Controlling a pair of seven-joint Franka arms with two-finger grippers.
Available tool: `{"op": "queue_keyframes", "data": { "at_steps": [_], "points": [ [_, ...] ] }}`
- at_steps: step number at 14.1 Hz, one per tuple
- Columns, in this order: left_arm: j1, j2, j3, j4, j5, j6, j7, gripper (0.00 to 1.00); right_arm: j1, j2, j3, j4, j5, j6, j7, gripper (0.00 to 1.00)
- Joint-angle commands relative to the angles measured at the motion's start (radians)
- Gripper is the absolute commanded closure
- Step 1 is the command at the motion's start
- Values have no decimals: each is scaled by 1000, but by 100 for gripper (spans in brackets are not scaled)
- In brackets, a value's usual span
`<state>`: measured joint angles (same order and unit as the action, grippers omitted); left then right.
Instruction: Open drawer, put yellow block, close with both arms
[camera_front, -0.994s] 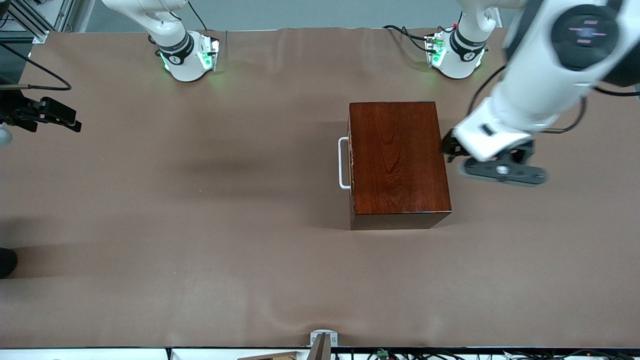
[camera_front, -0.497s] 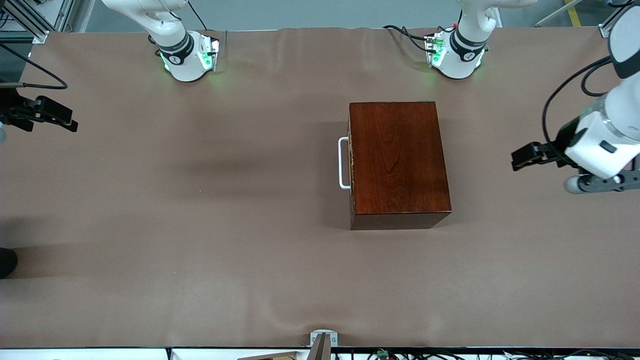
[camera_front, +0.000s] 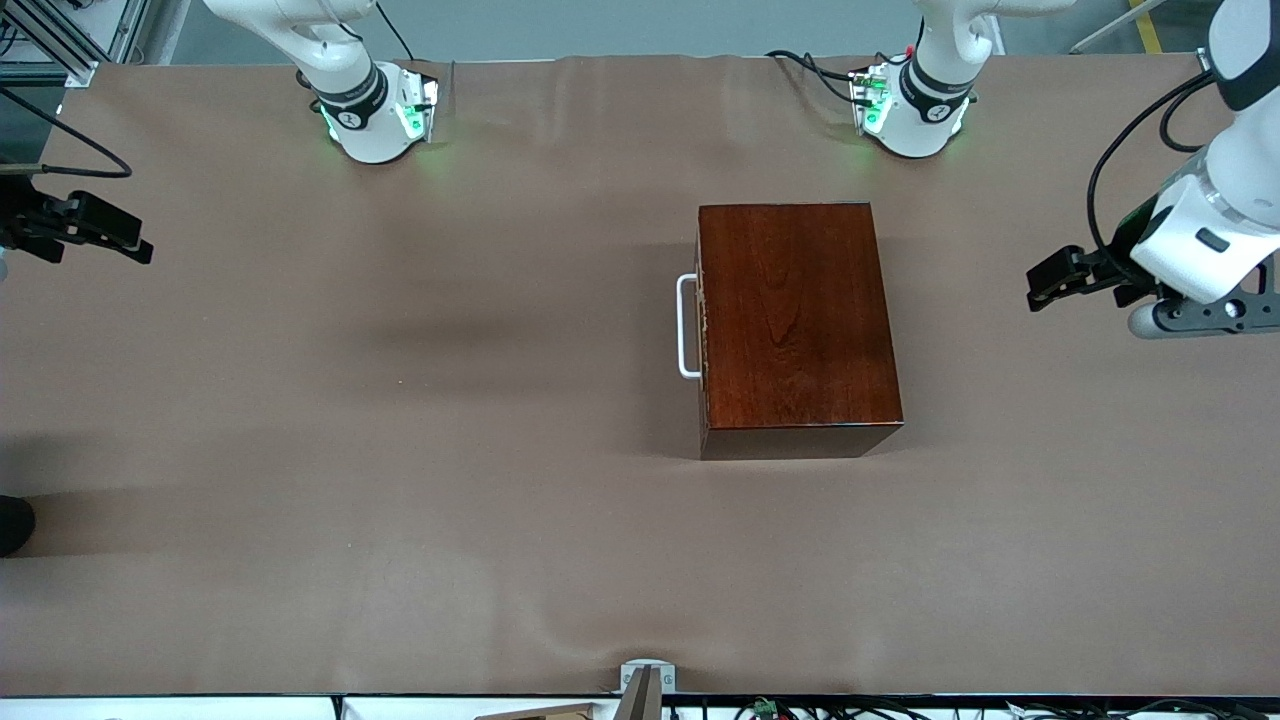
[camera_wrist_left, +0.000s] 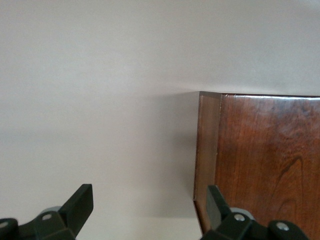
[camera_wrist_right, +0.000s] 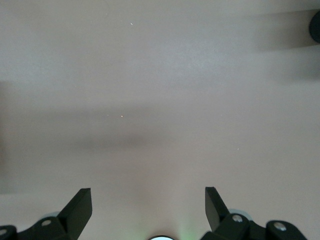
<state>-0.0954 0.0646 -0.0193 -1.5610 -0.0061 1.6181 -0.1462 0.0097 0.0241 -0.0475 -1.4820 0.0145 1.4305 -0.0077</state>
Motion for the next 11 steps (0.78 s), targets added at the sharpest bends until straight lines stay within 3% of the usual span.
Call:
{"op": "queue_keyframes", "data": {
  "at_steps": [1,11],
  "points": [
    [6,-26,9,-30,-25,20,30,0,-23,3,12,19,-4,-10,-9,0],
    [22,-23,10,-27,-25,22,28,0,-36,3,14,26,-1,-12,-9,0]
  ]
}}
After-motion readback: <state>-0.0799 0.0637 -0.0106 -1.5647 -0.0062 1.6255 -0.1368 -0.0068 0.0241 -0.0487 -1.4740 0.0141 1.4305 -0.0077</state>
